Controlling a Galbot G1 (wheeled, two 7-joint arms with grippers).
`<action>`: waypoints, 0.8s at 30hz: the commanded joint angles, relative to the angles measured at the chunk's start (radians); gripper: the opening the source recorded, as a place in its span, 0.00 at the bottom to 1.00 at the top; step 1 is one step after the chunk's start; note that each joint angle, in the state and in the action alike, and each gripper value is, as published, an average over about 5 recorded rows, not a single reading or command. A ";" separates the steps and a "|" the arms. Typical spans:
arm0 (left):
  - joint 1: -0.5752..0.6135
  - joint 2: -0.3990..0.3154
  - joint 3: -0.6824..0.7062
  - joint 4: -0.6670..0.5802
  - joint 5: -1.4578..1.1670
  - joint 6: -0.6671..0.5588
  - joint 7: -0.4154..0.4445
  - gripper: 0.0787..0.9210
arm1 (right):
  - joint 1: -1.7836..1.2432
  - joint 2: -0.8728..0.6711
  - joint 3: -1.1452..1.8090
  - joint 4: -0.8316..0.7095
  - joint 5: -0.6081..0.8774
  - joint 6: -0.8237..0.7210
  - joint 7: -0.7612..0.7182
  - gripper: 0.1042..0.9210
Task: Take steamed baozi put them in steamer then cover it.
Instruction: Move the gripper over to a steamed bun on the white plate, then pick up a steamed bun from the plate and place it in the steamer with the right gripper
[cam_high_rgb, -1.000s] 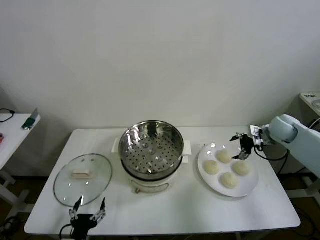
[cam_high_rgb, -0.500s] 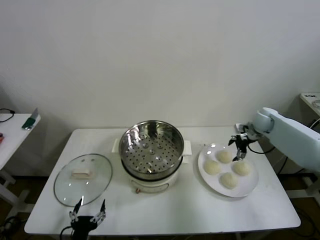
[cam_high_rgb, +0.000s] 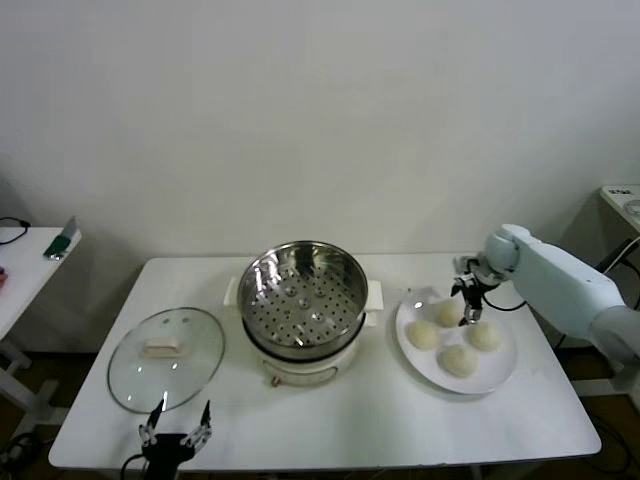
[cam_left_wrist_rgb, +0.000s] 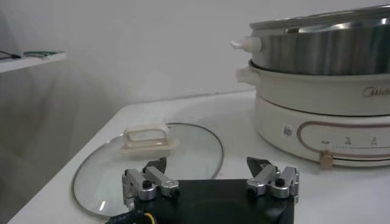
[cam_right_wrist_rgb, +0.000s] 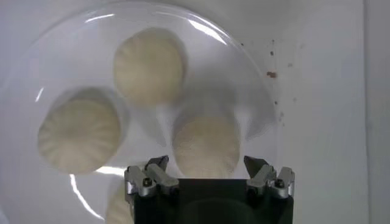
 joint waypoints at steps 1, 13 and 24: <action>0.001 0.002 -0.001 0.001 -0.001 -0.001 -0.001 0.88 | -0.022 0.040 0.039 -0.057 -0.027 0.008 0.014 0.87; 0.005 0.000 -0.001 -0.002 -0.003 -0.006 -0.002 0.88 | -0.002 0.026 0.022 -0.007 -0.017 0.017 -0.005 0.64; 0.011 -0.001 0.009 -0.020 0.002 -0.006 -0.003 0.88 | 0.469 -0.108 -0.350 0.383 0.215 0.120 -0.066 0.64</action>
